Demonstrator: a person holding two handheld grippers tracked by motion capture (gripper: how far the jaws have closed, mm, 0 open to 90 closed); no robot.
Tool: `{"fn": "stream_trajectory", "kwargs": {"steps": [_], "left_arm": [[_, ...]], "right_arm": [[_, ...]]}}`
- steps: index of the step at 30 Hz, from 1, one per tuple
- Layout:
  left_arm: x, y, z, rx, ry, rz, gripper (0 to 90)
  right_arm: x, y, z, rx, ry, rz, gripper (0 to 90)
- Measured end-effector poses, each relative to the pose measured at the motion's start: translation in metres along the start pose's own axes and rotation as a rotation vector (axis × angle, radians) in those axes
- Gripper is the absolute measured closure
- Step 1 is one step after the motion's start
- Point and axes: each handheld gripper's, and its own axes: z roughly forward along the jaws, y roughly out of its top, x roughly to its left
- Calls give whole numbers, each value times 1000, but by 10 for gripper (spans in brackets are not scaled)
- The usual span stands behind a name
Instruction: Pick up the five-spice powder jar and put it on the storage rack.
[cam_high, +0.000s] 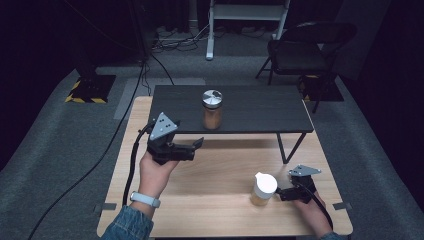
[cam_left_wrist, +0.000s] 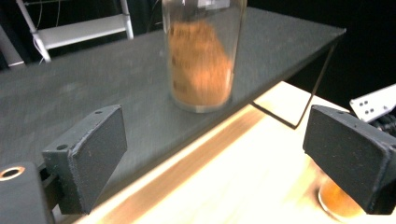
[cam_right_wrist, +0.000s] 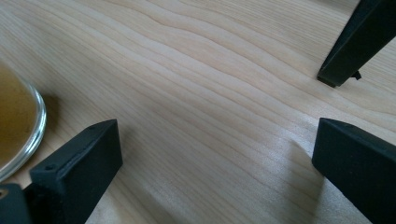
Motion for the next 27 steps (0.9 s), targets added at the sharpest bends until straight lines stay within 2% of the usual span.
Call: {"fn": "stream_trajectory", "kwargs": {"steps": [5, 11, 14, 18, 22, 27], "left_arm": [[-3, -27, -3, 49, 16, 20, 67], [-4, -64, 3, 101, 30, -11, 66], [-7, -78, 7, 138, 46, -13, 66], [-5, -99, 11, 162, 46, -53, 66], [-6, -115, 13, 181, 60, -75, 66], [-7, -128, 18, 239, 69, -71, 66]], "right_arm": [[0, 0, 0, 0, 0, 0, 11], [0, 0, 0, 0, 0, 0, 11], [0, 0, 0, 0, 0, 0, 11], [0, 0, 0, 0, 0, 0, 11], [0, 0, 0, 0, 0, 0, 11], [0, 0, 0, 0, 0, 0, 11]]}}
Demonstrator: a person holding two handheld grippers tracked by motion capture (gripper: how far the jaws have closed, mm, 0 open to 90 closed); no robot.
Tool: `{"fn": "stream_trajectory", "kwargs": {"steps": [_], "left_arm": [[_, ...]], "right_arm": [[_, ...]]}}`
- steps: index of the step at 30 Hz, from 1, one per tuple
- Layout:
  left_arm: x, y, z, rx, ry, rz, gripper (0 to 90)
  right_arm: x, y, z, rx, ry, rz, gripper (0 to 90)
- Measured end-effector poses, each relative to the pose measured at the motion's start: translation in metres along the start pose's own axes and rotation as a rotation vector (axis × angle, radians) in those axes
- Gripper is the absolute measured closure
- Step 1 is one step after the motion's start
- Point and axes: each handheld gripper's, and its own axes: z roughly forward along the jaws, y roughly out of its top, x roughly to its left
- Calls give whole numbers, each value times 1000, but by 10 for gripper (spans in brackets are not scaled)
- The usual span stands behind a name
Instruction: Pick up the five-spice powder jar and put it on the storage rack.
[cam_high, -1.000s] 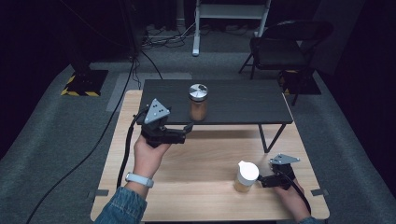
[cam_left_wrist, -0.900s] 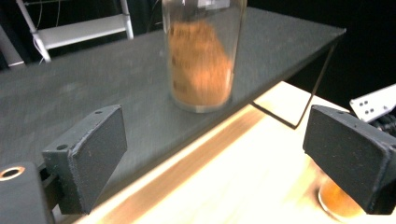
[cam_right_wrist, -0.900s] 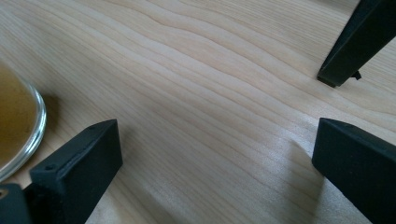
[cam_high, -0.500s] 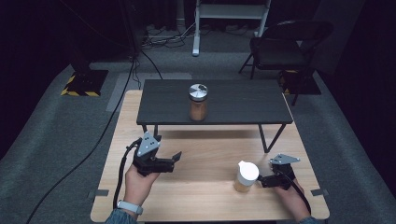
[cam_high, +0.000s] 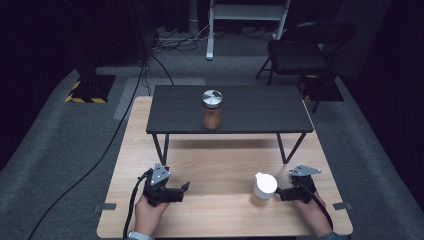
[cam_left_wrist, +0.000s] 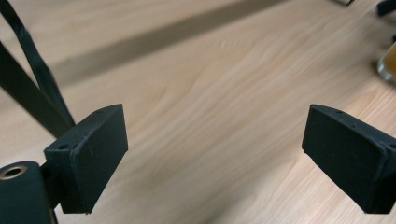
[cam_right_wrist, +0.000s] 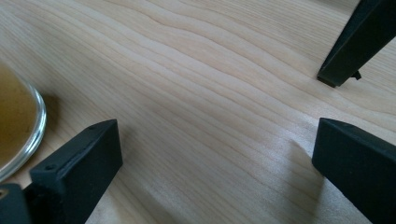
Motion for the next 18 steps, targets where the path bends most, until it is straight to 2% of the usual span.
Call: {"fn": "stream_trajectory", "kwargs": {"steps": [3, 9, 13, 18], "left_arm": [[1, -7, 5, 20, 2, -15, 64], [-6, -8, 14, 65, 15, 20, 56], [-7, -11, 18, 83, 10, 9, 55], [-8, -10, 22, 122, 24, 20, 56]], "right_arm": [[0, 0, 0, 0, 0, 0, 11], [0, 0, 0, 0, 0, -1, 11], [0, 0, 0, 0, 2, -3, 11], [0, 0, 0, 0, 3, -4, 11]]}}
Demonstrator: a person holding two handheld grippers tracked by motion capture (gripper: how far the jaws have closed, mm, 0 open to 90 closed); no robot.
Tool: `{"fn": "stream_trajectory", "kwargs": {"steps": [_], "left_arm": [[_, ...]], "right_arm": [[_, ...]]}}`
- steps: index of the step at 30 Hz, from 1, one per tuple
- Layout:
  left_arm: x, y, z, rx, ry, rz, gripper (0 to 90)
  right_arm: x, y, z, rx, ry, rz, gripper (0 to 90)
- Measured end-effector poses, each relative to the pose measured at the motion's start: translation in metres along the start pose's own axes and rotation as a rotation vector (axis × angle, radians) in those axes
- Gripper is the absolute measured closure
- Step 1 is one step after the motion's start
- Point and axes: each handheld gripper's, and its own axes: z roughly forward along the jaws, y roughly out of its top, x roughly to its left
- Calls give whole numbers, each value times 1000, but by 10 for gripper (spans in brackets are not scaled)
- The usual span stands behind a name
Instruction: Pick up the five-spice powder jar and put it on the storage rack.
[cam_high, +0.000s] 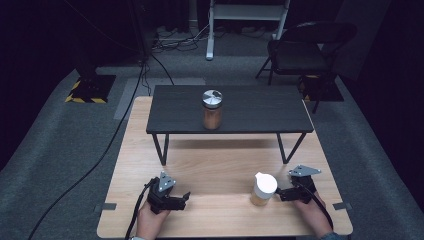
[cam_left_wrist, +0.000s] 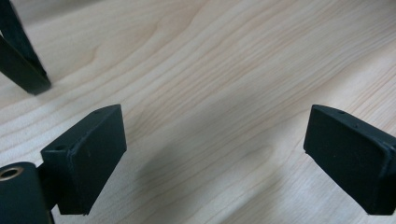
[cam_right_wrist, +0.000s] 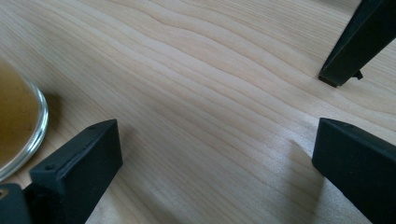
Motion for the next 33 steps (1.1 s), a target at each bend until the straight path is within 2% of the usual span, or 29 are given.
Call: {"fn": "stream_trajectory", "kwargs": {"steps": [2, 4, 5, 6, 17, 33], "left_arm": [[1, 1, 2, 24, -1, -12, 57], [0, 7, 6, 73, 6, 4, 57], [-4, 6, 7, 72, 22, 25, 49], [-3, 5, 7, 68, 18, 26, 46], [-4, 5, 8, 70, 28, 12, 24], [-4, 5, 8, 69, 29, 15, 23]], "right_arm": [[0, 0, 0, 0, 0, 0, 11], [0, 0, 0, 0, 0, 0, 11], [0, 0, 0, 0, 0, 0, 11], [0, 0, 0, 0, 0, 0, 11], [0, 0, 0, 0, 0, -1, 11], [0, 0, 0, 0, 0, -1, 10]]}}
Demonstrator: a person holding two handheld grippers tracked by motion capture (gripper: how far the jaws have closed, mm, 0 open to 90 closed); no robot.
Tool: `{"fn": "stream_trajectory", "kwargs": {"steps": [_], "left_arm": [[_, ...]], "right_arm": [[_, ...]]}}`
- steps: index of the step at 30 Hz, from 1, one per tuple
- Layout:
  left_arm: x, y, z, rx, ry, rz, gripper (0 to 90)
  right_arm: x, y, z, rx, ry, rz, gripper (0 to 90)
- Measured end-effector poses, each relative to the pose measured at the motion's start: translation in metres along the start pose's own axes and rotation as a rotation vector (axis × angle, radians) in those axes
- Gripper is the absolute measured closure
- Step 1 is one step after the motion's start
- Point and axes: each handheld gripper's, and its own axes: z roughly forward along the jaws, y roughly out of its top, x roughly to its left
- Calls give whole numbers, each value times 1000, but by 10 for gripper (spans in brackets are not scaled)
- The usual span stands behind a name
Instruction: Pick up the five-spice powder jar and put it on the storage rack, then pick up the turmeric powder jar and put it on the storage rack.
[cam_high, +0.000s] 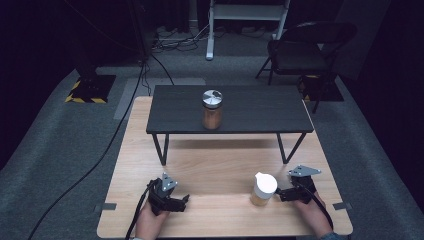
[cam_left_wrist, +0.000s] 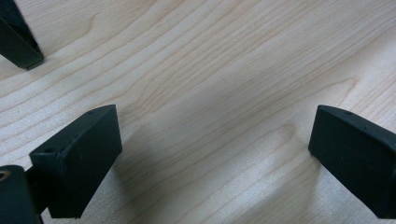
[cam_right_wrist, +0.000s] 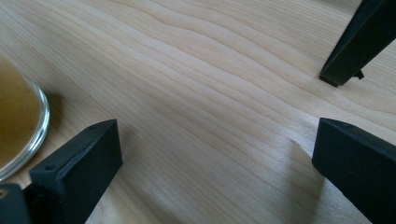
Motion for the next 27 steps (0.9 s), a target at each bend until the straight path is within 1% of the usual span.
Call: {"fn": "stream_trajectory", "kwargs": {"steps": [23, 26, 27], "left_arm": [[0, 0, 0, 1, 1, -1, 18], [0, 0, 0, 1, 0, -1, 18], [0, 0, 0, 1, 0, -1, 18]], "right_arm": [[0, 1, 0, 1, 2, -2, 10], [-1, 1, 0, 0, 4, 2, 21], [0, 0, 0, -4, -2, 4, 28]]}}
